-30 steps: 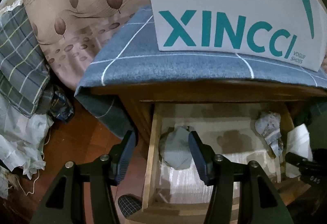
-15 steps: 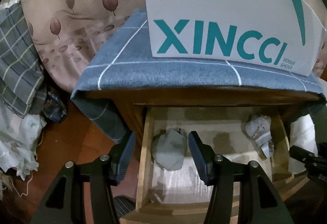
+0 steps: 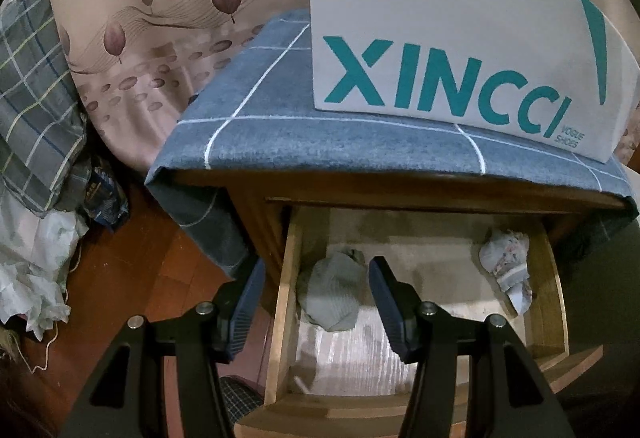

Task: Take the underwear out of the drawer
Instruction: 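Carry the white sock with the right tool over the white box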

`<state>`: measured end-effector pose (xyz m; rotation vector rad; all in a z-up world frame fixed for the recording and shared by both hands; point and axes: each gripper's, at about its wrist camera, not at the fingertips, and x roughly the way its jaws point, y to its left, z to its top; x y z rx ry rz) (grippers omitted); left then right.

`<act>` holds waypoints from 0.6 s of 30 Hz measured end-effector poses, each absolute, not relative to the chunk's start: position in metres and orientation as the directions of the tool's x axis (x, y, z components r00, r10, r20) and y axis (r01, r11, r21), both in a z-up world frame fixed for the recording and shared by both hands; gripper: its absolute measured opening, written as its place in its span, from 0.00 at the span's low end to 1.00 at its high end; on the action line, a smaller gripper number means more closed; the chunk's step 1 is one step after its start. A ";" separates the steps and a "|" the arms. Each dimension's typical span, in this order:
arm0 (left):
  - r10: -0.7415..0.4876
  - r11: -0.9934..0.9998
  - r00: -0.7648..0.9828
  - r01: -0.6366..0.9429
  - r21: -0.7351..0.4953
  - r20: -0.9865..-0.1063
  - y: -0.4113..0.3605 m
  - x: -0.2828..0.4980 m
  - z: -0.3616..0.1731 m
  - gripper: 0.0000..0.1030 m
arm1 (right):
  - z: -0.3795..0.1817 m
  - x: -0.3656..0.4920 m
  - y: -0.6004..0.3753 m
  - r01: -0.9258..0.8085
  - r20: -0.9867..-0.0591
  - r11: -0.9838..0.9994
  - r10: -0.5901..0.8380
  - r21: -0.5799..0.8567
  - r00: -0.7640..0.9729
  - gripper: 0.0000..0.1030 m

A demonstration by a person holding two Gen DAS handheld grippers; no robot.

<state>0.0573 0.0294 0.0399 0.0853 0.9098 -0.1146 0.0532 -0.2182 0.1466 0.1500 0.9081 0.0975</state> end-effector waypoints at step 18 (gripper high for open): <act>-0.032 0.996 0.608 0.085 0.025 -0.793 0.047 0.058 0.042 0.54 | 0.249 0.144 -0.200 -0.050 -0.711 0.997 0.076 0.057 0.699 0.40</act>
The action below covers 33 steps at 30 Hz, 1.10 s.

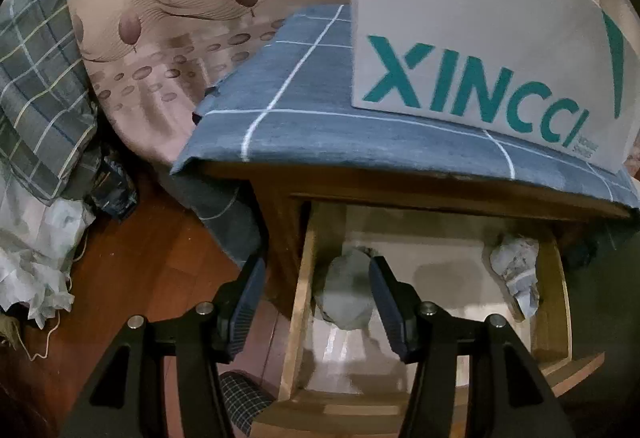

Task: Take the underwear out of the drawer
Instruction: 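Carry the white sock with the right tool over the white box, then open the right tool to release the white sock into the box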

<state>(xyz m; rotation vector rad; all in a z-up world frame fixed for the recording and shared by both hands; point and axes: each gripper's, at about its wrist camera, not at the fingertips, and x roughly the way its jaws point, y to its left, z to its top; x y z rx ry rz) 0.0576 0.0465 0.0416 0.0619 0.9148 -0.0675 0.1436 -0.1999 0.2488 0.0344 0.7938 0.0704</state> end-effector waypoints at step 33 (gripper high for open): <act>-0.020 0.996 0.587 0.078 0.032 -0.809 0.048 0.061 0.038 0.54 | 0.215 0.213 -0.184 -0.034 -0.773 0.999 0.012 -0.012 0.635 0.50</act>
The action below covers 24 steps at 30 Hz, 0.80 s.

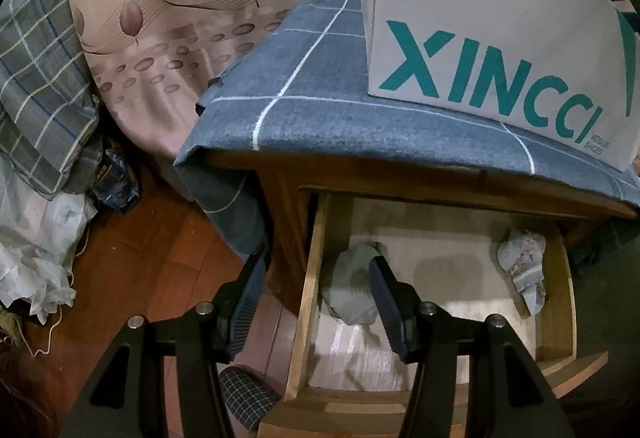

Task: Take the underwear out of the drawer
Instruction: 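Open the right tool to release the white sock into the box, then move the right tool down into the drawer toward the floral-print sock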

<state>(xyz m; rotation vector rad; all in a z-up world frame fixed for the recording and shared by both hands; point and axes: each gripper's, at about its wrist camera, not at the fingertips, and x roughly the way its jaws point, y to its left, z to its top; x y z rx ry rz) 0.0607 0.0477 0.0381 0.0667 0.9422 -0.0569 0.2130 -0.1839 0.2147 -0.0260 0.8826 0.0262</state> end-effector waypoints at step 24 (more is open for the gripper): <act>-0.012 1.000 0.589 0.019 -0.001 -0.808 0.070 0.060 0.042 0.54 | 0.097 0.060 -0.162 -0.400 -0.894 0.899 0.021 -0.179 0.448 0.50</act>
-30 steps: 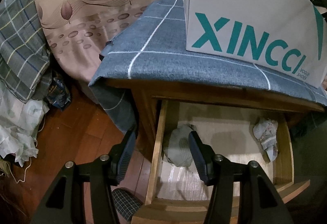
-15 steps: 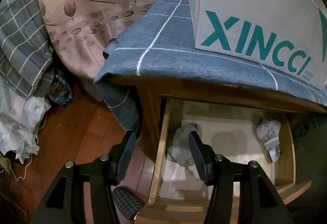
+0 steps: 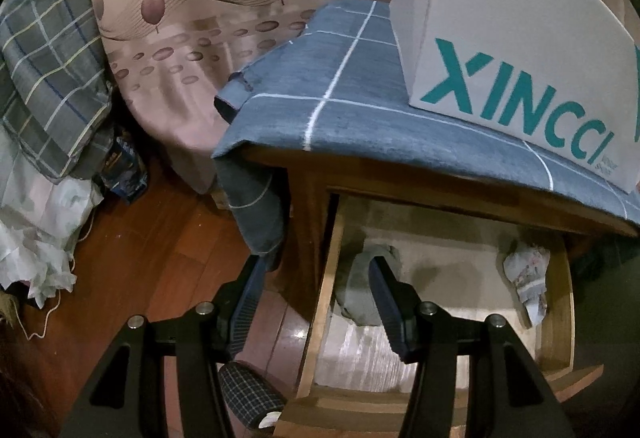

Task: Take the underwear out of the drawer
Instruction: 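Move the right tool down into the drawer toward the floral-print sock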

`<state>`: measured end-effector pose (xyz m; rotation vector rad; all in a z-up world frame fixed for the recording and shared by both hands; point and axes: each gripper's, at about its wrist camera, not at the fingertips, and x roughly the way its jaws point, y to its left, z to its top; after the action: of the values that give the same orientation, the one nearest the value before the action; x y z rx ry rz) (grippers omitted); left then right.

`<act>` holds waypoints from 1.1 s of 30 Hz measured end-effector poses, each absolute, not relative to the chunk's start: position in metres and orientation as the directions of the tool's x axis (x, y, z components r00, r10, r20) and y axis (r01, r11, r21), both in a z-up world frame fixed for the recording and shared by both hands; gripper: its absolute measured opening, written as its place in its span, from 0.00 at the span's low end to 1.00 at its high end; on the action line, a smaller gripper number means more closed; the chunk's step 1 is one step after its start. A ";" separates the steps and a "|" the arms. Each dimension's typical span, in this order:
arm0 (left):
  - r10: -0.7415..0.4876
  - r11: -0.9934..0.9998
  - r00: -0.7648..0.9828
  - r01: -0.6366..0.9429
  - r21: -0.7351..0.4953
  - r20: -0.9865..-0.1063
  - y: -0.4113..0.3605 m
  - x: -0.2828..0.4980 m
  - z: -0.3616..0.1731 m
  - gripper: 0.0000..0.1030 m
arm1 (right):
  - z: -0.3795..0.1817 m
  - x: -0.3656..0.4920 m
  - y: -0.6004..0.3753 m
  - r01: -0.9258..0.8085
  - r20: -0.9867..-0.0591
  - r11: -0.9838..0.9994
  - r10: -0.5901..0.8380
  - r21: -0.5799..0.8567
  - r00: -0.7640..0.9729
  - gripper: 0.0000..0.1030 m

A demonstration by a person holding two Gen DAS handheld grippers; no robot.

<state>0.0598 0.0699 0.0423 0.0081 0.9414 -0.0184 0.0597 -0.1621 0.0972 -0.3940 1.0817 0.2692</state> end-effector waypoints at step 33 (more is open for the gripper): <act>-0.039 0.999 0.551 0.038 -0.022 -0.834 0.067 0.065 0.037 0.54 | -0.162 0.123 -0.132 -0.804 -0.629 -0.004 -0.621 -0.594 0.468 0.52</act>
<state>0.0651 0.0670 0.0369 -0.0014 0.9863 -0.0458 0.1235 -0.1320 -0.1615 -1.7058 1.2319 0.2274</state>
